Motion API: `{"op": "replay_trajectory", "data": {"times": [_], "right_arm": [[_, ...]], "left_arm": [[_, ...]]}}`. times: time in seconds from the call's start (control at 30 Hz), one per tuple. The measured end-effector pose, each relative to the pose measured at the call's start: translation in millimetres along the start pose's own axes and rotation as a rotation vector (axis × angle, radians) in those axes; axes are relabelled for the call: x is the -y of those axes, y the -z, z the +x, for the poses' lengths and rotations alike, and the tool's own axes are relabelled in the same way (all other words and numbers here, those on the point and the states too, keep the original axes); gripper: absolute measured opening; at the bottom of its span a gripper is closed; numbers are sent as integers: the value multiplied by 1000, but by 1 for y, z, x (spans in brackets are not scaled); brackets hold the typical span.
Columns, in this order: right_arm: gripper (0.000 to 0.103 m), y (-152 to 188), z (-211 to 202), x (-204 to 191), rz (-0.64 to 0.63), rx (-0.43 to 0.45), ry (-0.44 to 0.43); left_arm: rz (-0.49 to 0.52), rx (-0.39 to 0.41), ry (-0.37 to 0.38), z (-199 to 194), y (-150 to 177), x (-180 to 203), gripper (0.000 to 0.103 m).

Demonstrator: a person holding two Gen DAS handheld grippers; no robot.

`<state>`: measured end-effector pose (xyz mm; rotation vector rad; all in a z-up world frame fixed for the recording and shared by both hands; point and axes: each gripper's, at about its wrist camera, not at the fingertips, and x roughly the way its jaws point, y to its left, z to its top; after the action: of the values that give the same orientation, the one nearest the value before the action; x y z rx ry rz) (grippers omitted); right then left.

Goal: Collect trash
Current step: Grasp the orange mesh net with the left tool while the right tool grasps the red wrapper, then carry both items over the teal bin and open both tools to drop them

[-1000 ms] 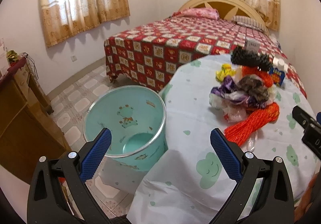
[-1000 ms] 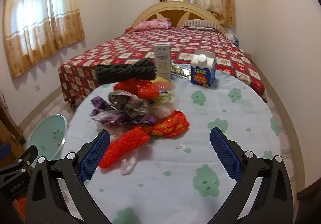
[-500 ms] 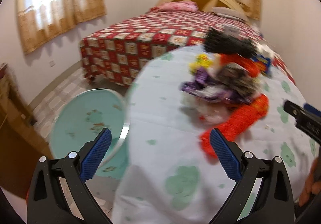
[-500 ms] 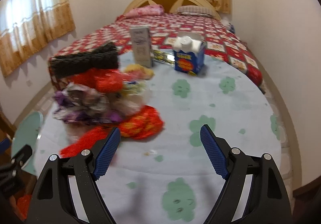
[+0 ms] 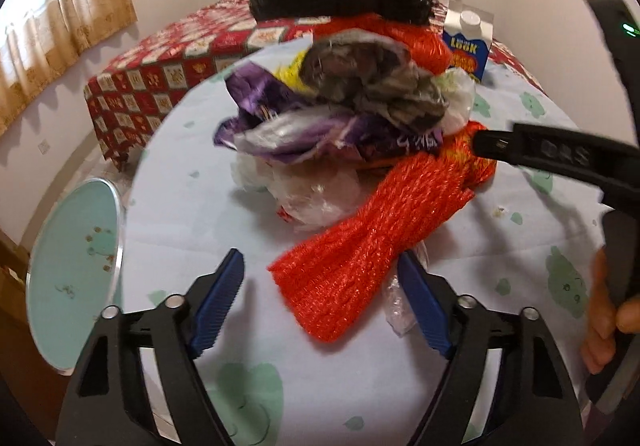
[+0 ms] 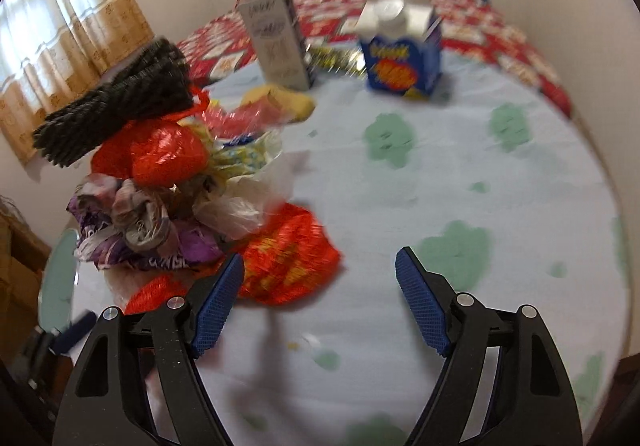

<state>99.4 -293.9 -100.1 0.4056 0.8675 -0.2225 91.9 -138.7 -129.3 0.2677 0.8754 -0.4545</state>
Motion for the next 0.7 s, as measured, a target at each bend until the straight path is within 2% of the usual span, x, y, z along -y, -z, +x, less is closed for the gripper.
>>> {"op": "replay_trajectory", "data": {"times": [0.03, 0.07, 0.1, 0.13, 0.2, 0.23, 0.27, 0.47, 0.7], "right_arm": [[75, 0, 4, -1, 11, -9, -14], [69, -1, 9, -2, 19, -21, -35], [54, -1, 12, -4, 21, -34, -61], [44, -1, 15, -6, 23, -41, -78], [30, 0, 14, -8, 27, -43, -113], [21, 2, 11, -9, 18, -37, -116], [18, 4, 6, -10, 6, -28, -118], [13, 13, -35, 0, -1, 42, -91], [12, 15, -92, 9, -35, 157, -26]], "left_arm": [[4, -7, 3, 3, 0, 0, 67], [5, -17, 14, 6, 0, 0, 55], [1, -27, 32, 8, 1, -1, 48], [-5, -29, 46, 9, 1, -2, 47], [-3, -19, 62, 7, 1, -3, 35], [-5, -13, 76, 5, 1, -3, 33], [-9, -4, 84, 2, 1, -4, 29], [36, 54, 110, -25, -1, 0, 25], [6, 108, 118, -60, -1, -7, 25]]}}
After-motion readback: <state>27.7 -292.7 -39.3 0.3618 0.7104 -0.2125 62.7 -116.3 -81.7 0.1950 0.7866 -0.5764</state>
